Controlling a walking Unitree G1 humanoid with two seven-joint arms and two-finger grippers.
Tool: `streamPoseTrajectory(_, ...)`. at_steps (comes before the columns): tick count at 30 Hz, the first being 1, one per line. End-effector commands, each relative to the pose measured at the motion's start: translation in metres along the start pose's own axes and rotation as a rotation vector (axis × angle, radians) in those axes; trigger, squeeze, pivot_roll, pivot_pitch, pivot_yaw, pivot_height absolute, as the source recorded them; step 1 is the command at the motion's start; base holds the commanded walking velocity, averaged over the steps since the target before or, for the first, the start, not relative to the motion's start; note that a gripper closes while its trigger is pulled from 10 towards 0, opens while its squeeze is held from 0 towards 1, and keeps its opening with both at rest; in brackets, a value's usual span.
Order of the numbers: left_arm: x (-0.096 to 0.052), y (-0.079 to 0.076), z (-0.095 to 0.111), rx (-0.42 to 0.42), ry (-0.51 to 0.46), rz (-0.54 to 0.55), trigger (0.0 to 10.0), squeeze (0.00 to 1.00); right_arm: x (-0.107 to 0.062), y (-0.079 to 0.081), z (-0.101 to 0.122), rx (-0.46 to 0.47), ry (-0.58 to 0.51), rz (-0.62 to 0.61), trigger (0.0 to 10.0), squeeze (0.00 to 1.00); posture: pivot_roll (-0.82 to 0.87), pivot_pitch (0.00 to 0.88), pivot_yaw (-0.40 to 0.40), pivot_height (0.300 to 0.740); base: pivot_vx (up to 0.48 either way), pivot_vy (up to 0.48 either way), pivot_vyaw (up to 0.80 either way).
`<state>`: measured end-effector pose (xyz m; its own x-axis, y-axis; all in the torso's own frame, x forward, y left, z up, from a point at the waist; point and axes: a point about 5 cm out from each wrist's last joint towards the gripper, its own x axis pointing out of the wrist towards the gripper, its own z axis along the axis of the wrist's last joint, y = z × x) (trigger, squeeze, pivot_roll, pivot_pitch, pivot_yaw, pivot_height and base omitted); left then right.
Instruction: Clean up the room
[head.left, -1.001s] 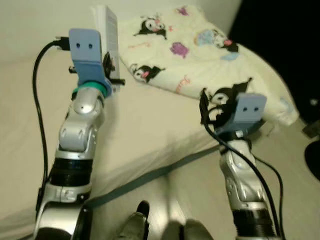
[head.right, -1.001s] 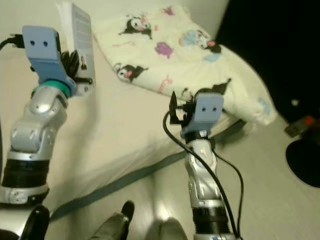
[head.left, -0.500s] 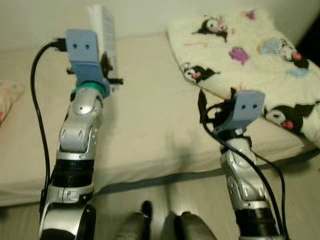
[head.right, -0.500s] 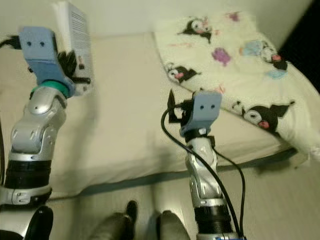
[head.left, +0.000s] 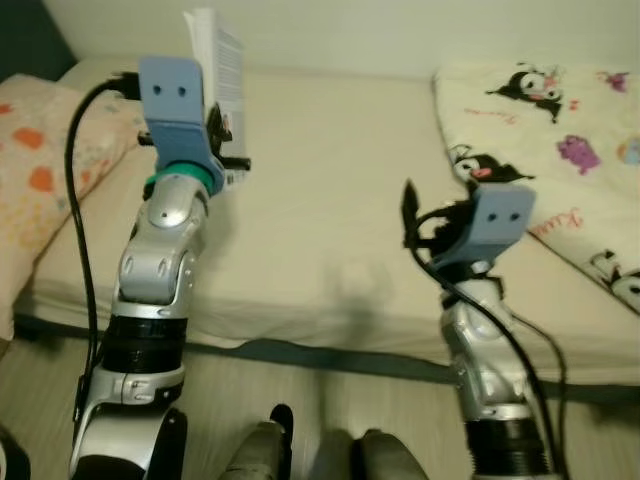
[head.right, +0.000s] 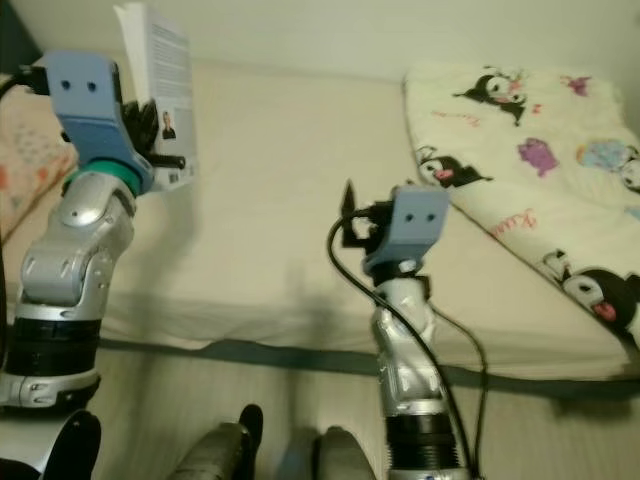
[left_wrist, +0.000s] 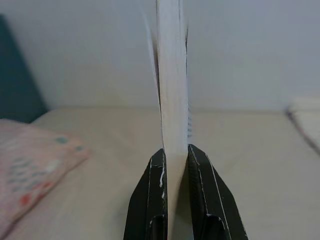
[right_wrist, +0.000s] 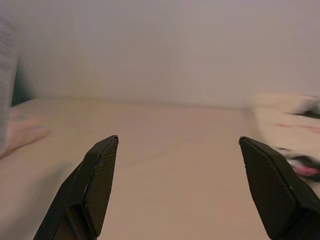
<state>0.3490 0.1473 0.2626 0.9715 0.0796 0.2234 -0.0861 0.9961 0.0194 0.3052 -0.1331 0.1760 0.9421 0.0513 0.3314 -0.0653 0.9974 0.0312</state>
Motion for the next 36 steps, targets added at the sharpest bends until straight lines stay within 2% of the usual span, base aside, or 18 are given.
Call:
streamPoseTrajectory(1, -0.0007, 0.0034, 0.0061, 0.013, -0.031, 0.015, 10.0, 0.0, -0.0021, -0.0032, -0.0033, -0.006, 0.015, -0.007, 10.0, 0.0, -0.12, 0.123, 0.065, 0.731, 0.0, 0.0, 0.78)
streamPoseTrajectory(16, 0.0002, 0.0015, 0.0086, 0.031, -0.049, 0.001, 10.0, 0.0, -0.0023, -0.0035, -0.0027, -0.005, 0.01, -0.012, 10.0, 0.0, -0.12, 0.118, 0.071, 0.731, 0.0, 0.0, 0.78)
streamPoseTrajectory(19, 0.0, 0.0008, 0.0095, 0.038, -0.061, -0.005, 10.0, 0.0, -0.0023, -0.0028, -0.0023, 0.004, 0.006, -0.01, 10.0, 0.0, -0.12, 0.118, 0.071, 0.731, 0.0, 0.0, 0.21)
streamPoseTrajectory(36, -0.0003, -0.0013, 0.0088, 0.051, -0.065, -0.017, 10.0, 0.0, -0.0032, -0.0032, -0.0008, -0.003, -0.003, -0.013, 10.0, 0.0, -0.12, 0.125, 0.072, 0.731, 0.466, 0.0, 0.0)
